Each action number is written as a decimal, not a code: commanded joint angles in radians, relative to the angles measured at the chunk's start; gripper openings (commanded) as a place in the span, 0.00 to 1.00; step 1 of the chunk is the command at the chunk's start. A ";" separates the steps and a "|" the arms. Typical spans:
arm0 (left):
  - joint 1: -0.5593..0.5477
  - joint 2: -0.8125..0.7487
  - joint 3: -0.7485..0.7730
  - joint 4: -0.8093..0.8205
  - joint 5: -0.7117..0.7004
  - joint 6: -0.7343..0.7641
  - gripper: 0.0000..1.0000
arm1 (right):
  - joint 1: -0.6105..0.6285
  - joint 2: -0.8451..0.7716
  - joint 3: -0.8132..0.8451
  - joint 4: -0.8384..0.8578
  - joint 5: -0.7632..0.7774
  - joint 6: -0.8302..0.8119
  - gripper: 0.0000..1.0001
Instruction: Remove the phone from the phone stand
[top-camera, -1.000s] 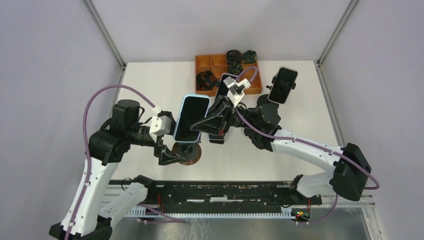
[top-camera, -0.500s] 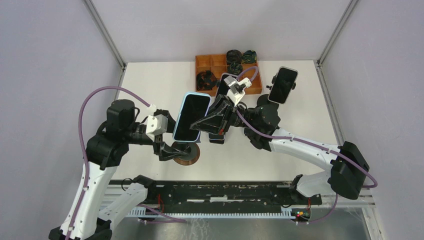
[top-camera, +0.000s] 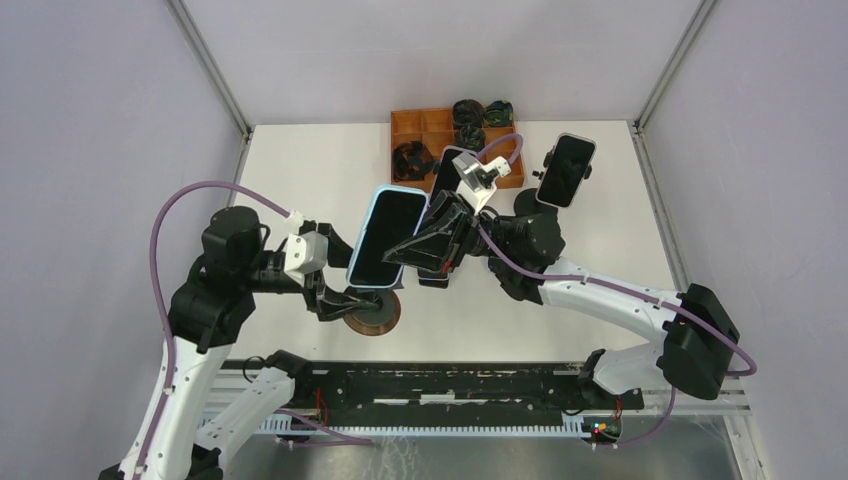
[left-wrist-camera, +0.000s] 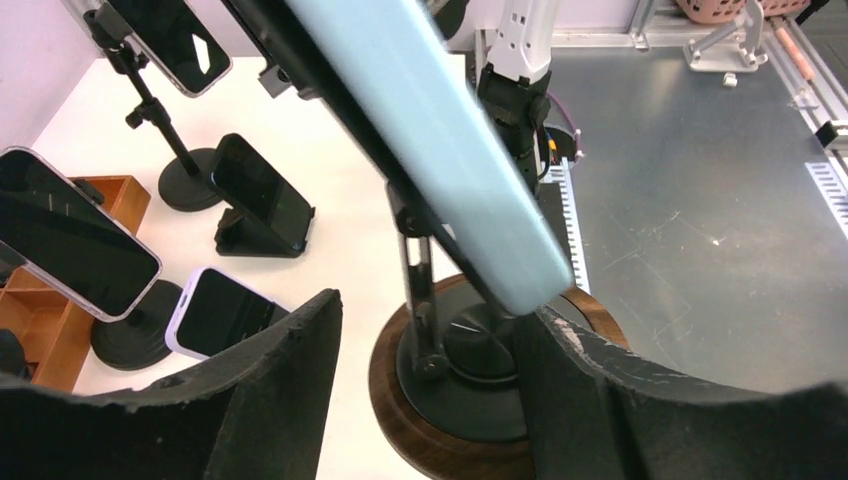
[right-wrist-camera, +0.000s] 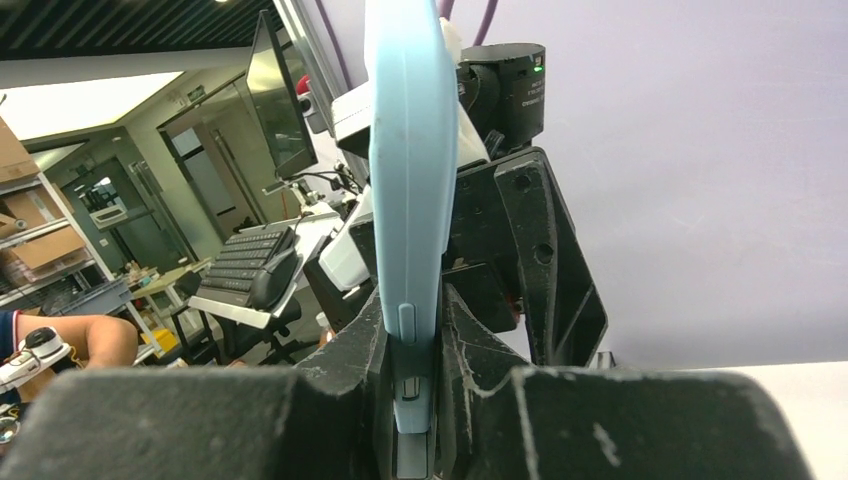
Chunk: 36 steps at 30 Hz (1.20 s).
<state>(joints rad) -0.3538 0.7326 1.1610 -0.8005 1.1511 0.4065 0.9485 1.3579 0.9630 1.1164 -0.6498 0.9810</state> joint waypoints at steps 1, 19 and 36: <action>-0.002 -0.005 -0.016 0.141 -0.017 -0.145 0.66 | 0.020 -0.051 0.033 0.163 0.047 0.028 0.00; -0.002 0.047 0.044 -0.063 0.028 0.073 0.06 | 0.036 -0.063 0.049 0.104 0.052 -0.007 0.00; -0.001 0.111 0.140 -0.373 0.011 0.364 0.02 | 0.036 -0.111 0.003 -0.133 0.148 -0.148 0.26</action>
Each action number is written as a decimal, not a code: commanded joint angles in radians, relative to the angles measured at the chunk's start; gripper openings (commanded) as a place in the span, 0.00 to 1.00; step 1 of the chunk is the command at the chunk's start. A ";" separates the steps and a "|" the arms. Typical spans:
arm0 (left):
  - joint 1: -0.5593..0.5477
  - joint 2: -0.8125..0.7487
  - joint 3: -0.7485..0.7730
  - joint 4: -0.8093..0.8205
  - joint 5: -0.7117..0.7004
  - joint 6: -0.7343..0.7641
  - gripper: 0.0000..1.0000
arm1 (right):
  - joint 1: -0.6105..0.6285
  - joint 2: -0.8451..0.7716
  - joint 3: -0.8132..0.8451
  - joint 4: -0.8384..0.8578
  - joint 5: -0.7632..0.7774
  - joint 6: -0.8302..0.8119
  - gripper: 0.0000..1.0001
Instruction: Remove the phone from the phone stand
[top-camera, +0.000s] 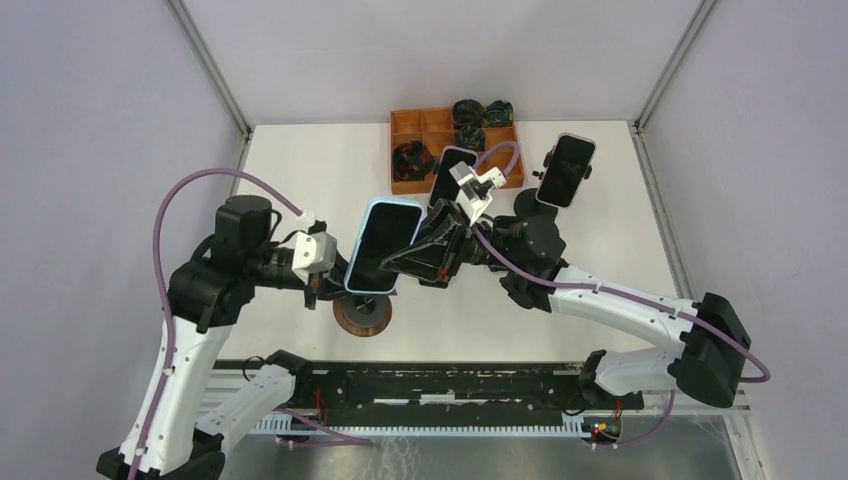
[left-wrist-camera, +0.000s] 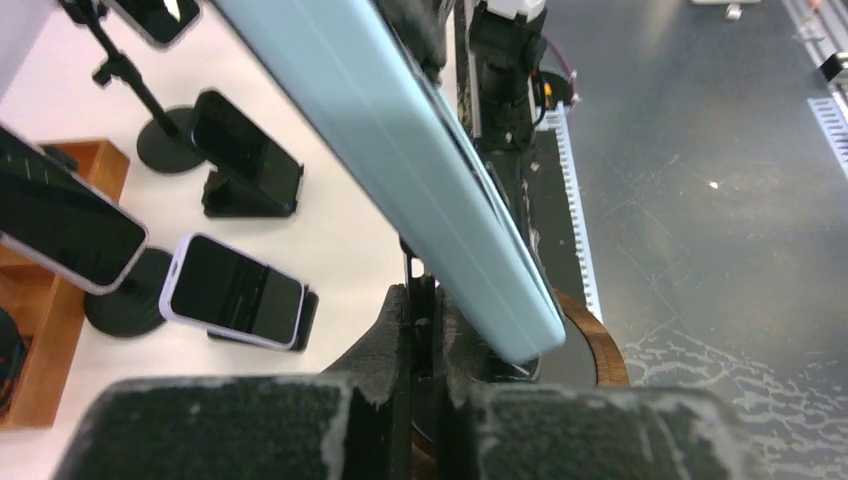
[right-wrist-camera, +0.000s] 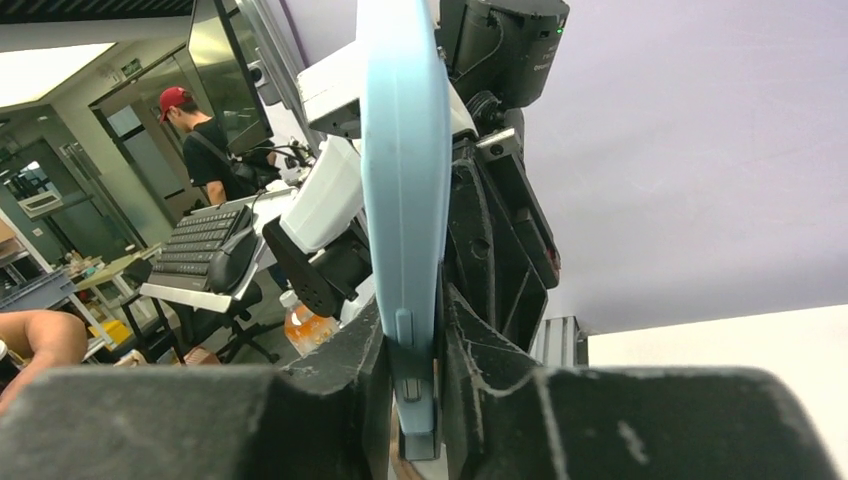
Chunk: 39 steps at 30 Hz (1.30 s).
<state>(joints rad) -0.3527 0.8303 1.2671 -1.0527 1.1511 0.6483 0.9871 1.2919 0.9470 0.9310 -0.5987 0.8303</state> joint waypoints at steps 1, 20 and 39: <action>-0.003 0.015 0.035 -0.128 0.015 0.126 0.02 | -0.004 -0.046 0.019 0.052 0.096 0.001 0.28; -0.002 0.076 0.034 -0.162 -0.038 0.151 0.02 | -0.045 -0.153 -0.015 -0.021 0.147 -0.036 0.23; -0.002 0.105 0.050 -0.011 0.011 -0.077 0.02 | -0.051 -0.135 -0.029 0.010 0.144 0.026 0.30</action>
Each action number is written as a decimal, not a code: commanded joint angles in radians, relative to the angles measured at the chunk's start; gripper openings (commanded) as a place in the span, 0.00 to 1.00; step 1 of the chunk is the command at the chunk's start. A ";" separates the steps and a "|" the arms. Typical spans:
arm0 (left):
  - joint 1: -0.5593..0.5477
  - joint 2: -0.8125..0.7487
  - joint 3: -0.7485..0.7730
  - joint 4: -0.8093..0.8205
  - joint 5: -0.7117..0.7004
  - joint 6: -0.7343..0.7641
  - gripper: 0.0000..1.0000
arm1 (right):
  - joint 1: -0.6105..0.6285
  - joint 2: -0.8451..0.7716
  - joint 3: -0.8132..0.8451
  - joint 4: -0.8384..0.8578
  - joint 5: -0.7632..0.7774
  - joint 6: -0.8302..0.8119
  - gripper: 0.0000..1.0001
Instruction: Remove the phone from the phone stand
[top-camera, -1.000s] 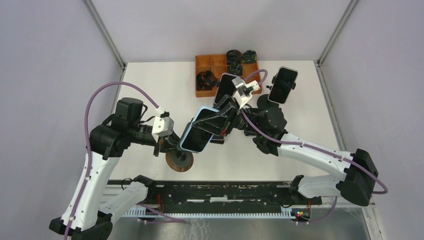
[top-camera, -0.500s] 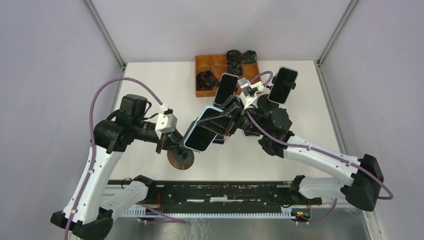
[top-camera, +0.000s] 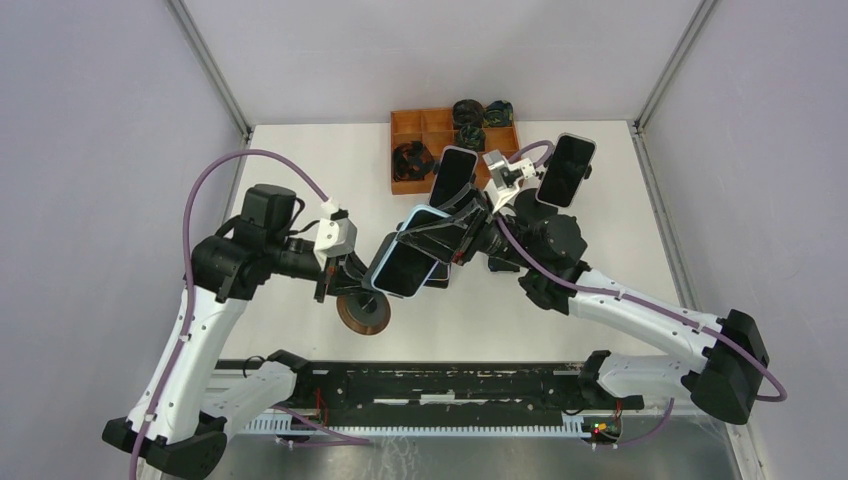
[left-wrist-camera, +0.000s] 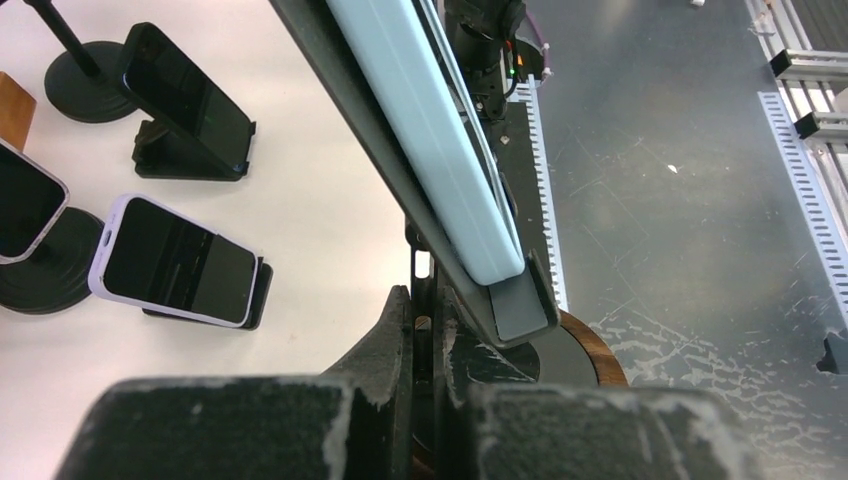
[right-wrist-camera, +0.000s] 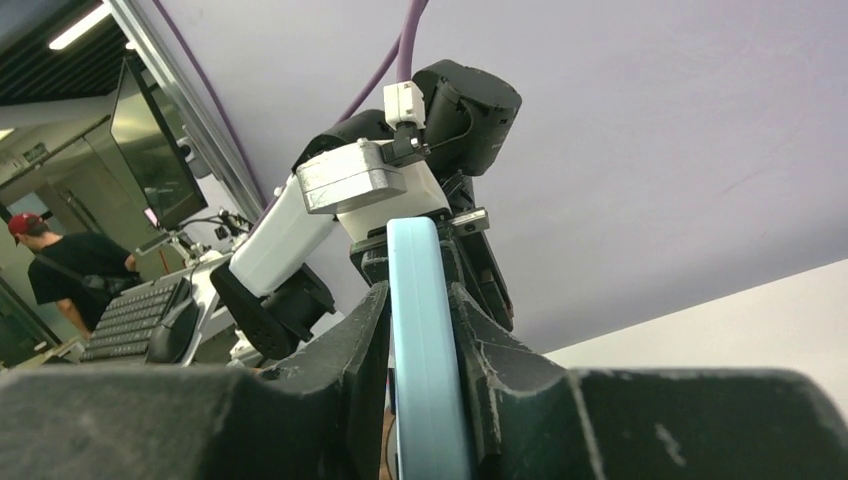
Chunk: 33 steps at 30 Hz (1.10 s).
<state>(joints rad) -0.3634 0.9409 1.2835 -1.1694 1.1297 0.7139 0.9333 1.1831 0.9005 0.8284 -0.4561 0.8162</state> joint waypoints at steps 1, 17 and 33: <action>0.009 -0.007 0.033 0.126 0.036 -0.172 0.02 | 0.002 -0.020 0.014 0.121 -0.001 0.048 0.30; 0.009 -0.005 0.025 0.197 -0.019 -0.271 0.02 | 0.001 -0.024 -0.017 0.128 0.041 0.059 0.39; 0.028 0.054 0.075 0.104 -0.171 -0.092 0.02 | -0.124 -0.182 -0.010 -0.040 0.054 0.043 0.00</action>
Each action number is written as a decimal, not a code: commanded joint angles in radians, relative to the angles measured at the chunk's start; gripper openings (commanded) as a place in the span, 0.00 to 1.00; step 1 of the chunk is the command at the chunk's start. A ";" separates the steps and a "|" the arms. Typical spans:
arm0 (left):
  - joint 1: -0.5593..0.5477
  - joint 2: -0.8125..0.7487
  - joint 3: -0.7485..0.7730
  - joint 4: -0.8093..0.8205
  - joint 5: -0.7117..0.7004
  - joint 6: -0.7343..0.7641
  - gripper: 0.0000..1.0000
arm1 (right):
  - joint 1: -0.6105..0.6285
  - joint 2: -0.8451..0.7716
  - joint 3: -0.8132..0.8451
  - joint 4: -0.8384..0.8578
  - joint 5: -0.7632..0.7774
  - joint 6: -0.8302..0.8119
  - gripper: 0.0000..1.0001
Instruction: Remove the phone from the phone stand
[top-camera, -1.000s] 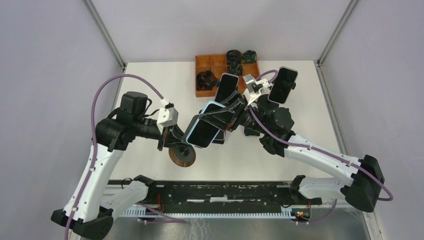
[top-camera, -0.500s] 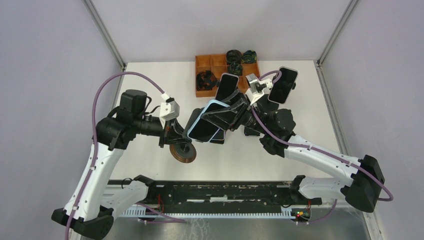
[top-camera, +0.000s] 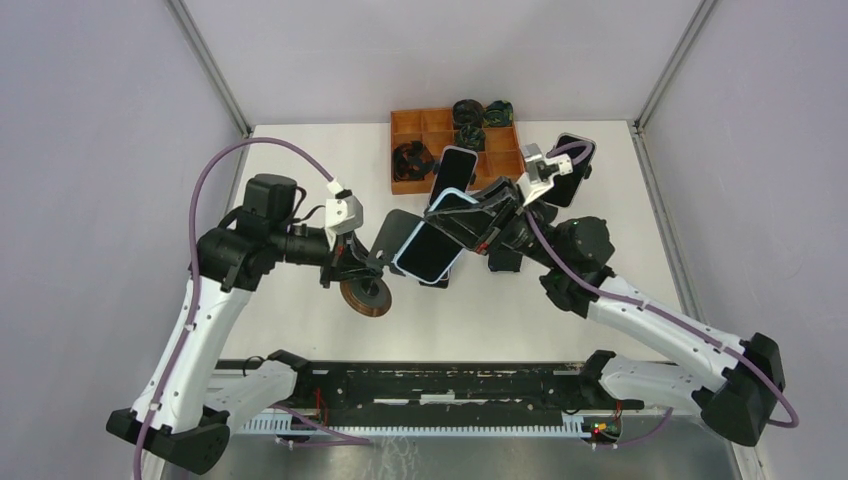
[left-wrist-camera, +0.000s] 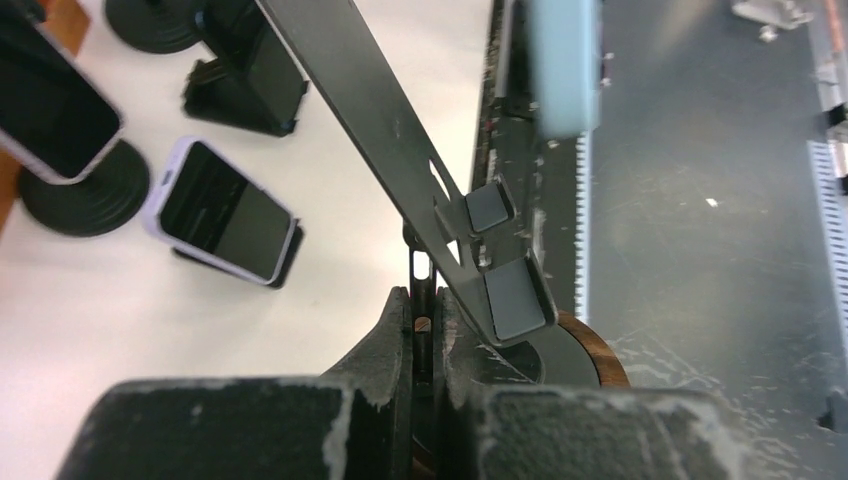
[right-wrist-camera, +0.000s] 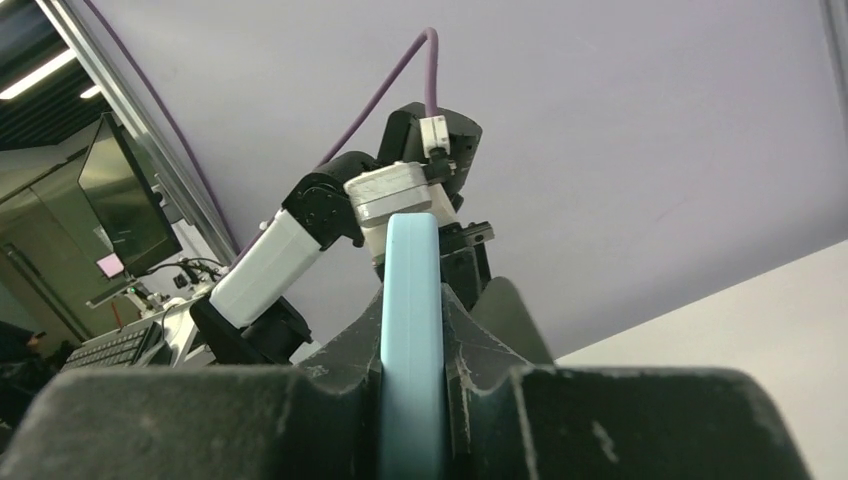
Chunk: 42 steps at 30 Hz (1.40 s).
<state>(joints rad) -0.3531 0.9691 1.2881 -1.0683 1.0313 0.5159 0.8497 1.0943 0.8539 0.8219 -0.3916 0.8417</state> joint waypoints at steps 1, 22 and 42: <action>0.022 0.035 0.085 -0.006 -0.094 0.134 0.02 | -0.059 -0.104 0.048 -0.081 -0.013 0.014 0.00; 0.502 0.274 0.331 -0.081 0.135 0.281 0.02 | 0.241 0.406 0.124 -0.333 0.065 -0.010 0.00; 0.533 0.171 0.192 -0.163 0.208 0.375 0.02 | 0.282 0.920 0.302 -0.171 0.192 0.116 0.00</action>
<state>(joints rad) 0.1757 1.1599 1.4719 -1.2396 1.1484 0.8516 1.1362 1.9942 1.1526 0.4881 -0.2405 0.8803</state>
